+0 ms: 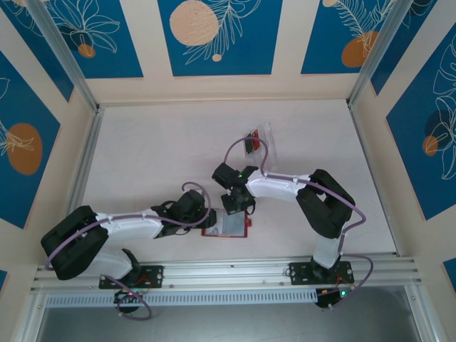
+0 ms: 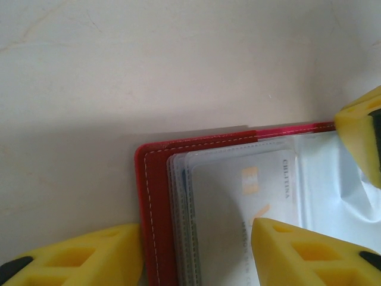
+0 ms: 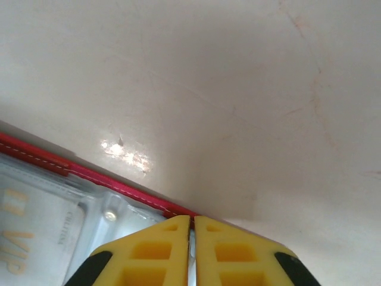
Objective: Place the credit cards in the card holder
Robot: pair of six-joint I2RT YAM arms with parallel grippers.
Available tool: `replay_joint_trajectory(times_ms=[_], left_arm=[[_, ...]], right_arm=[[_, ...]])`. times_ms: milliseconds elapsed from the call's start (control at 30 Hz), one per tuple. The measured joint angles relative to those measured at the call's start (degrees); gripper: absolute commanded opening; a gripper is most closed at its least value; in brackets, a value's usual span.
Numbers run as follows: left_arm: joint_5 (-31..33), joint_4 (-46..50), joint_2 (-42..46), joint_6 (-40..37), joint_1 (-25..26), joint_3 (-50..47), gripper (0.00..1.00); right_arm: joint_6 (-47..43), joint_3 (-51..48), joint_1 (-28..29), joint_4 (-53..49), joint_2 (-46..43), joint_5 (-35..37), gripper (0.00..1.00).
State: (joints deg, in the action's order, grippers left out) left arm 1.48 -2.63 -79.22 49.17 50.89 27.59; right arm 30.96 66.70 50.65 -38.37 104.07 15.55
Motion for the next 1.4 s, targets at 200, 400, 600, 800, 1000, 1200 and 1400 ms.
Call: replay_joint_trajectory(times_ms=[200, 400, 600, 800, 1000, 1200, 1400], left_arm=[[-0.17, -0.17, -0.09, -0.02, -0.02, 0.0, 0.53], [-0.46, -0.13, -0.74, -0.04, -0.13, 0.44, 0.52], [-1.01, -0.35, -1.27, -0.02, -0.37, 0.81, 0.53], [-1.25, -0.85, -1.44, 0.02, -0.42, 0.85, 0.53], [-1.25, -1.4, -1.4, 0.44, -0.52, 0.52, 0.57], [-1.49, -3.87, 1.03, 0.44, -0.52, -1.42, 0.64], [-2.36, -6.93, 2.97, -0.02, -0.52, -3.74, 0.71]], right_arm=[[-0.2, 2.05, 0.7, -1.64, -0.02, 0.79, 0.0], [-0.37, 2.97, 0.76, -1.79, -0.02, -2.05, 0.0], [0.61, 3.85, -0.11, -0.87, -0.02, -9.86, 0.0], [3.43, 3.87, -1.86, 1.75, 1.07, -17.16, 0.0], [7.52, 2.71, -4.04, 3.89, 2.64, -23.26, 0.04], [10.1, 1.73, -5.42, 3.52, 2.27, -26.86, 0.17], [11.21, 1.4, -6.23, 2.01, 1.79, -29.33, 0.22]])
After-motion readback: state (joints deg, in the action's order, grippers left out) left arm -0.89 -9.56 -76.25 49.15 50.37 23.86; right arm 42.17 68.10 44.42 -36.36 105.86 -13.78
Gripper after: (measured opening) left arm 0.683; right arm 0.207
